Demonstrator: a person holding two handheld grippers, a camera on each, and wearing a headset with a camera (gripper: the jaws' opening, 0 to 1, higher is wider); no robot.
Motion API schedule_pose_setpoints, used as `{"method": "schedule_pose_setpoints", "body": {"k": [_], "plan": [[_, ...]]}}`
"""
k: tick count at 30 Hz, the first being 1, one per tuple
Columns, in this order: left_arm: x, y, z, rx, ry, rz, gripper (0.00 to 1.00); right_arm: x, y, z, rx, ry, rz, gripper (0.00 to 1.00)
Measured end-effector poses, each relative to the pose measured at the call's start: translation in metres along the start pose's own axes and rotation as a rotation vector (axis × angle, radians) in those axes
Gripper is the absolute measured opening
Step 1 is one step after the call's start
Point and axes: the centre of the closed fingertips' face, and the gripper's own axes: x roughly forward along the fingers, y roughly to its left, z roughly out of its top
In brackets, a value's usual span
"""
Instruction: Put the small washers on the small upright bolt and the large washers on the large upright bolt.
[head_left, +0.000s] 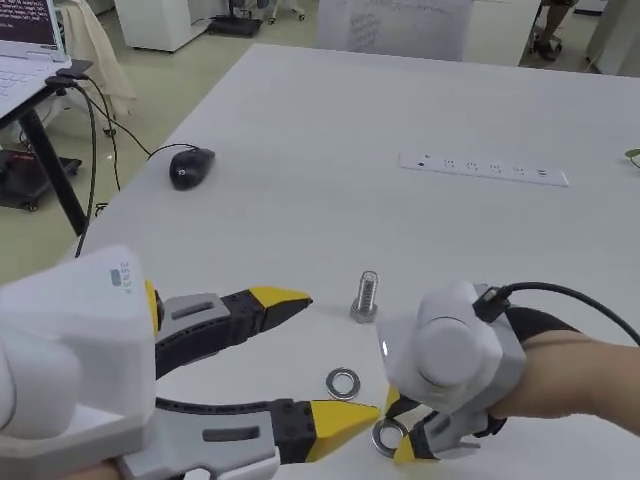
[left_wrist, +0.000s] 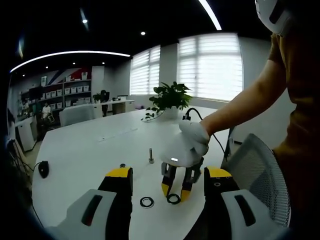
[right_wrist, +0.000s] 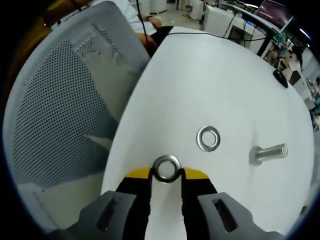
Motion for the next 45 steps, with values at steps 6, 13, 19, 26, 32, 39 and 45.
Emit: {"method": "schedule_pose_setpoints", "body": {"k": [6,13,19,26,32,39,45], "plan": [[-0.001,0.0,-0.003,-0.007,0.005,0.001,0.57,-0.003,-0.005,-0.005,0.031,0.003,-0.004,0.21],[0.001,0.002,-0.005,-0.013,0.009,-0.002,0.57,-0.01,-0.011,-0.014,0.056,0.005,-0.009,0.21],[0.006,0.003,-0.004,-0.014,0.011,-0.009,0.57,-0.021,-0.022,-0.02,0.072,0.005,-0.029,0.21],[0.01,0.003,-0.006,-0.018,0.015,-0.018,0.57,-0.046,-0.046,-0.021,0.088,-0.011,-0.077,0.21],[0.013,0.005,-0.007,-0.025,0.015,-0.023,0.57,-0.066,-0.069,-0.016,0.087,-0.022,-0.123,0.21],[0.015,0.008,-0.008,-0.034,0.011,-0.028,0.57,-0.083,-0.097,-0.001,0.068,-0.04,-0.162,0.21],[0.015,0.011,-0.009,-0.038,0.013,-0.023,0.57,-0.085,-0.119,0.015,0.052,-0.052,-0.185,0.21]]}}
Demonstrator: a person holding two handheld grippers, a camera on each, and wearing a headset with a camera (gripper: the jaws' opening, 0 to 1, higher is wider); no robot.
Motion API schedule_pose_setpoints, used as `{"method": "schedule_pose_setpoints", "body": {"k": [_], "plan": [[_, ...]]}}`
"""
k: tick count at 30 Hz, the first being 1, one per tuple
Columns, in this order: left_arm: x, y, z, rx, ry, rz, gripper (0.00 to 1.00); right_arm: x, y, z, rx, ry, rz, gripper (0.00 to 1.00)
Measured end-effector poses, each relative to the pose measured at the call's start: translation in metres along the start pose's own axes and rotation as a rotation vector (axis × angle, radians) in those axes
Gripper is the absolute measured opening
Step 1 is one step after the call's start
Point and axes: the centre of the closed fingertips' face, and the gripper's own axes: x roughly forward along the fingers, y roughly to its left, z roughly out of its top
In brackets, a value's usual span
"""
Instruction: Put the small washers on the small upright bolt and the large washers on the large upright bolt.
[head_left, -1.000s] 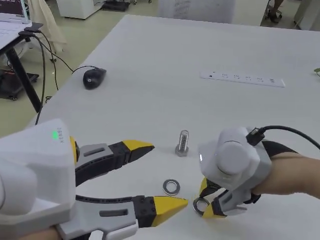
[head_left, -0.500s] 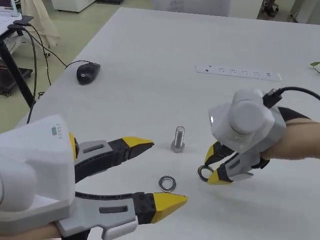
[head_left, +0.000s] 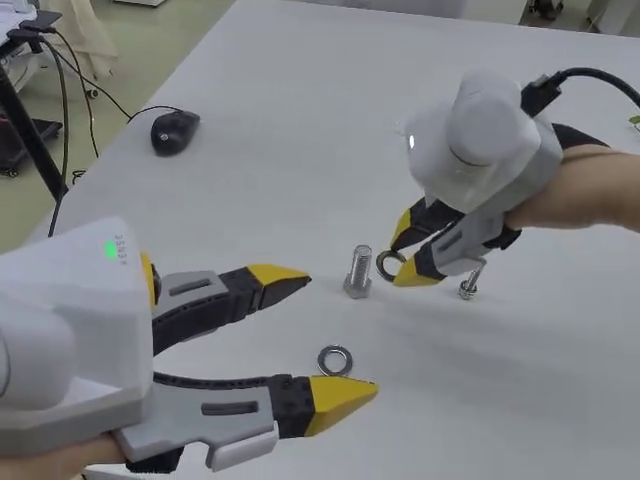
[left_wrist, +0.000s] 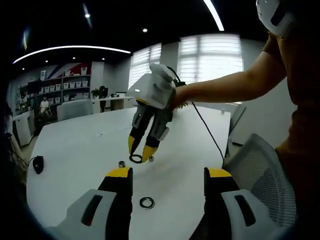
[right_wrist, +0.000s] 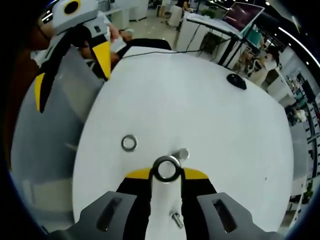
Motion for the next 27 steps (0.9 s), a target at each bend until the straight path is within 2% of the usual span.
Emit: {"method": "schedule_pose_setpoints", "body": {"k": [7,13,21,27], "plan": [[-0.001,0.006,-0.001,-0.007,-0.002,0.012,0.57,0.008,-0.015,0.01,-0.005,-0.003,-0.01,0.21],[-0.002,0.009,-0.001,-0.011,-0.001,0.02,0.57,0.018,-0.022,0.01,-0.006,0.002,0.012,0.21],[-0.002,0.012,-0.003,-0.021,-0.002,0.028,0.57,0.029,-0.021,0.003,-0.023,0.039,0.03,0.21],[-0.001,0.013,-0.004,-0.027,-0.001,0.031,0.57,0.036,-0.021,0.0,-0.033,0.047,0.041,0.21]]}}
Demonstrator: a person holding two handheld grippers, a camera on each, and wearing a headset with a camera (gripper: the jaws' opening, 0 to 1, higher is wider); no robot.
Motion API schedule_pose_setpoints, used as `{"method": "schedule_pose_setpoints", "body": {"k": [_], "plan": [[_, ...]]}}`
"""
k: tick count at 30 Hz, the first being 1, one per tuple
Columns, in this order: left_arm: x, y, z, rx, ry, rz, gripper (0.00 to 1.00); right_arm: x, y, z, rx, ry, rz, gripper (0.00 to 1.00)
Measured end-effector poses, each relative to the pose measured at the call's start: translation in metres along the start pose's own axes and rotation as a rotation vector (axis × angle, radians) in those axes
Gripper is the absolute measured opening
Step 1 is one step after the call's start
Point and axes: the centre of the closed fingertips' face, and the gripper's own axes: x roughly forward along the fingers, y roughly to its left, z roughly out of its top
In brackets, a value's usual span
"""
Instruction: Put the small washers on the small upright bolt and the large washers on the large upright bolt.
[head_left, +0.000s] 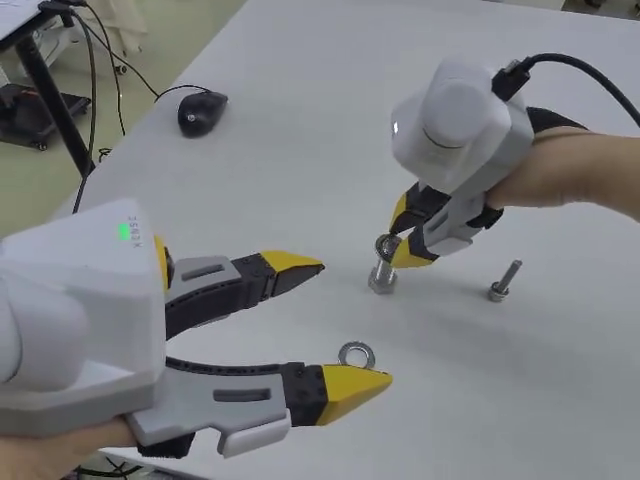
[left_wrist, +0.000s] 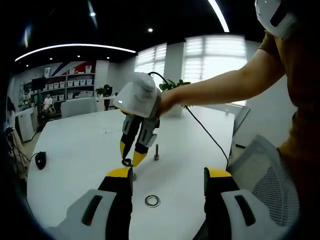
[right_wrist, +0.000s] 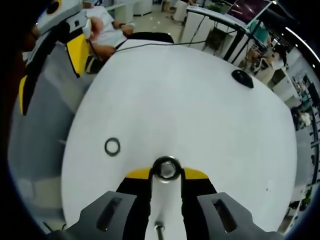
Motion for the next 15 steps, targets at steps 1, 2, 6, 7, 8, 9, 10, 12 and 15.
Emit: {"method": "schedule_pose_setpoints", "body": {"k": [1,2,6,7,8,9,10,12,15], "plan": [[0.001,0.0,0.0,-0.001,0.001,0.001,0.57,0.003,0.0,-0.001,-0.002,0.004,0.004,0.22],[0.001,0.0,0.0,-0.001,0.002,0.002,0.57,0.005,0.001,-0.003,-0.004,0.012,0.007,0.22],[0.0,0.001,-0.001,-0.005,0.001,0.005,0.56,0.013,0.0,-0.008,0.003,0.025,0.017,0.22],[0.0,0.002,-0.001,-0.006,0.001,0.006,0.56,0.016,0.0,-0.009,-0.002,0.027,0.018,0.22],[0.0,0.002,-0.001,-0.008,0.001,0.006,0.56,0.017,0.001,-0.009,-0.004,0.029,0.019,0.22],[0.0,0.002,-0.001,-0.009,0.0,0.007,0.57,0.02,0.0,-0.011,-0.005,0.029,0.019,0.22],[0.0,0.003,-0.002,-0.01,0.0,0.008,0.57,0.021,0.0,-0.011,-0.002,0.03,0.02,0.22],[-0.001,0.004,-0.003,-0.011,0.003,0.011,0.57,0.025,0.0,-0.012,-0.003,0.027,0.022,0.22],[-0.001,0.005,-0.004,-0.015,0.0,0.012,0.57,0.036,-0.002,-0.014,0.002,0.024,0.022,0.22]]}}
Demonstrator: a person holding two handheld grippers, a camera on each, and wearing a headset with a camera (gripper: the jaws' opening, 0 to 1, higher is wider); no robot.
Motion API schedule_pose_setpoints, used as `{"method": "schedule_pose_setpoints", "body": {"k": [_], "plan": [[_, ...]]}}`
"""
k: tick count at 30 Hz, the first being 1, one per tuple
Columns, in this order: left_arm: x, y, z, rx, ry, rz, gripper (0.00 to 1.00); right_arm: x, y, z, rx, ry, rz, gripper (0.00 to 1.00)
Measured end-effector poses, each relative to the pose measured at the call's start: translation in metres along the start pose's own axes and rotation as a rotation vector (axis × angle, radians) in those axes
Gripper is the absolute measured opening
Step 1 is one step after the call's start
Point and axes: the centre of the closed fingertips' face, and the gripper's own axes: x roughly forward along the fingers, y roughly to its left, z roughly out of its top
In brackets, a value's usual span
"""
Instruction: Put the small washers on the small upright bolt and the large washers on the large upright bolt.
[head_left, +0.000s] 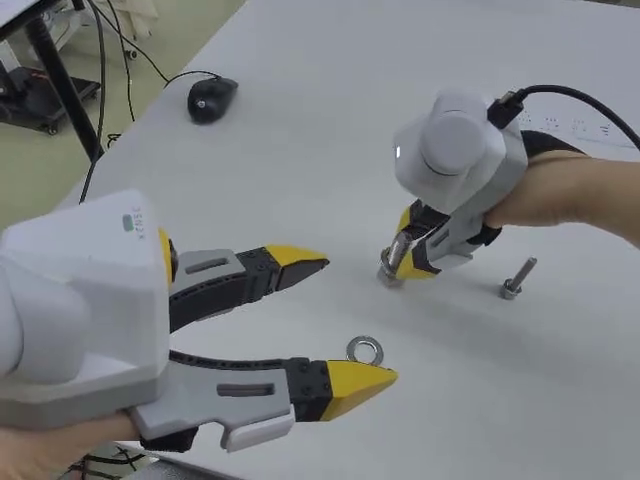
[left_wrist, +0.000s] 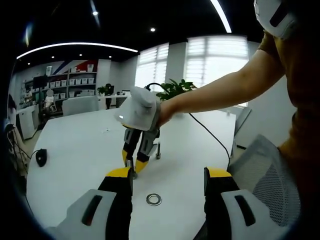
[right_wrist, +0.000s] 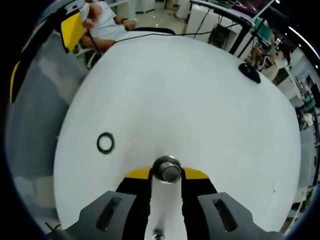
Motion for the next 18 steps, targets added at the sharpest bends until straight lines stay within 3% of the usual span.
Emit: {"method": "schedule_pose_setpoints", "body": {"k": [8,18], "plan": [[-0.0011,0.003,-0.0012,-0.004,-0.001,0.007,0.57,0.0117,0.0003,-0.0023,-0.003,0.004,0.009,0.23],[-0.003,0.0023,-0.0013,-0.001,-0.001,0.01,0.56,0.0033,0.0048,0.0015,-0.003,-0.033,-0.007,0.24]]}}
